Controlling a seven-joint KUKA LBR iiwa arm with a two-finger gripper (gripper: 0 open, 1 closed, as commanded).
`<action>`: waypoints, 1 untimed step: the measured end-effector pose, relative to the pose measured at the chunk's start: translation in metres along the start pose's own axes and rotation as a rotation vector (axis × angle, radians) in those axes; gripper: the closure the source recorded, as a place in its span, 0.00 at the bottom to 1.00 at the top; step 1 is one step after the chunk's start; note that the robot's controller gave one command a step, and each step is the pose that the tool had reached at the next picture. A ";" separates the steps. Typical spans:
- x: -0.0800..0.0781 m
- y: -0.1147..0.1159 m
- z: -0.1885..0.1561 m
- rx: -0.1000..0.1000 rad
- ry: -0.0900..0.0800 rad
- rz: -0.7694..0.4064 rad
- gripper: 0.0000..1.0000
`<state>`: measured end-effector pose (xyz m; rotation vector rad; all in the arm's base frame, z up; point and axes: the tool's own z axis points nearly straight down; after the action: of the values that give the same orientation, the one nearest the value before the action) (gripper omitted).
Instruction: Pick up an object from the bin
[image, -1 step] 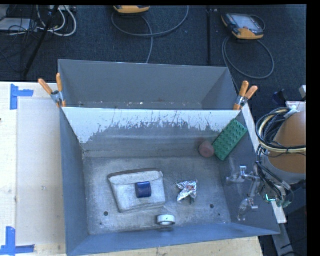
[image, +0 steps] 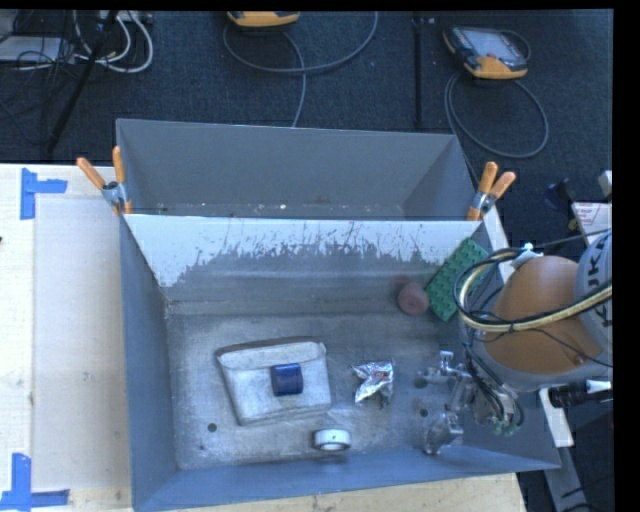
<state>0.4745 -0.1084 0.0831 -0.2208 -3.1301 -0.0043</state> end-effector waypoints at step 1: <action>-0.027 0.041 0.013 0.003 -0.006 -0.025 0.00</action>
Offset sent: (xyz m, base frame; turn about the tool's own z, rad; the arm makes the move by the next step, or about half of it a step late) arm 0.0306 0.0351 -0.0131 -0.0219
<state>0.5069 -0.0719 0.0706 -0.1819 -3.1380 0.0004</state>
